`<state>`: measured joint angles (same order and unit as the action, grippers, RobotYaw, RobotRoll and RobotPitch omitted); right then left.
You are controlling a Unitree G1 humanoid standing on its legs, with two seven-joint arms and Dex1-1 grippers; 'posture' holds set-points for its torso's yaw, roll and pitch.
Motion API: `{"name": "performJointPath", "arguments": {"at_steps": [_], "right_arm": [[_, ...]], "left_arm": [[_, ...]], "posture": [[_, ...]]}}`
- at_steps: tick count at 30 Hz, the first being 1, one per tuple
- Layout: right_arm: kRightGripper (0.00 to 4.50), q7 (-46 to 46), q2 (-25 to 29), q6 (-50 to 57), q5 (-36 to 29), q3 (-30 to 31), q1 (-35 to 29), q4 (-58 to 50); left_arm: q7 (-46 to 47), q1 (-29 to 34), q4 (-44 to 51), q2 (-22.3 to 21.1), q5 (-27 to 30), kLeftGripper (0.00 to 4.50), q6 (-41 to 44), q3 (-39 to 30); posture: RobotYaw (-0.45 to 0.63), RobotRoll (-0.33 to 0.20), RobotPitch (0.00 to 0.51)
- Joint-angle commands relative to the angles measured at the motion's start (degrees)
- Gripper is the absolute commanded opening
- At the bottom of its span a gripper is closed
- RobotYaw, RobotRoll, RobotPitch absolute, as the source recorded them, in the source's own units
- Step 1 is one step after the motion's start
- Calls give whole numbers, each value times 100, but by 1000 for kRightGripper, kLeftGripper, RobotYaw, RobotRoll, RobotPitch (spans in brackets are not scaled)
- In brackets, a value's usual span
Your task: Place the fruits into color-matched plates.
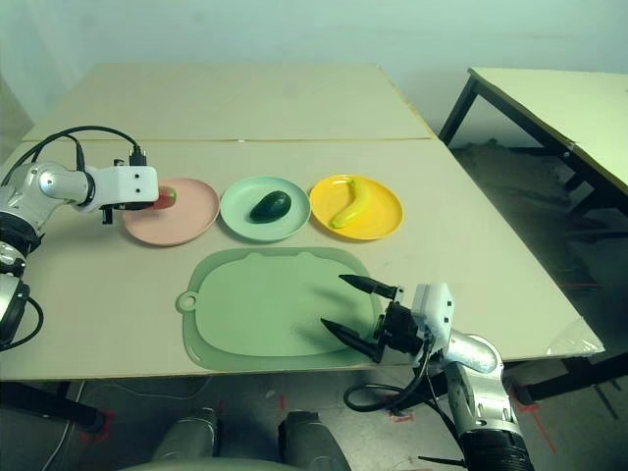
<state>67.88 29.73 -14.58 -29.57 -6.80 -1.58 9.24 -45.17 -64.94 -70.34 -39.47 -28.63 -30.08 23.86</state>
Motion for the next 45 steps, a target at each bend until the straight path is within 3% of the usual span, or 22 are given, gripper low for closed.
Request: {"name": "performJointPath", "arguments": {"at_steps": [1, 8, 15, 22, 27, 33, 36, 39, 45], "right_arm": [[4500, -100, -30, 148, -72, -95, -72, -138], [4500, -113, -48, 218, -22, -85, -78, -204], [4500, -153, -48, 254, -11, -122, -104, -210], [4500, -494, -103, 156, -33, -456, -467, -140], [4500, -761, -138, 64, -33, -821, -714, 50], [4500, -1054, -117, -85, -36, -1298, -788, 421], [4500, -1184, -97, -223, -2, -1558, -831, 759], [4500, -1467, -101, -449, 112, -1819, -742, 1337], [4500, -2164, -357, -407, 455, -1628, -212, 1754]], "left_arm": [[150, -37, -100, 36, -112, 2062, 34, 38], [323, -37, -108, 104, -125, 4464, 5, -3], [306, 8, -59, 70, 6, 4464, -67, -113], [-164, 534, 403, -139, 881, 4464, -63, -817], [-491, 1658, 1770, -377, 1923, 4464, 560, -1643], [-273, 3787, 4516, -574, 3127, 4464, 2173, -2849], [202, 4893, 5757, -331, 3590, 4464, 2912, -3464], [975, 5782, 6703, 298, 4101, 4464, 3561, -4105], [1942, 6694, 7406, 1293, 4324, 4464, 3976, -4430]], "posture": [[22, 0, 51], [24, 0, 55], [31, 0, 60], [34, 0, 72], [38, 0, 80], [54, 0, 90], [65, 0, 95], [80, 0, 100], [102, 0, 99]]}}
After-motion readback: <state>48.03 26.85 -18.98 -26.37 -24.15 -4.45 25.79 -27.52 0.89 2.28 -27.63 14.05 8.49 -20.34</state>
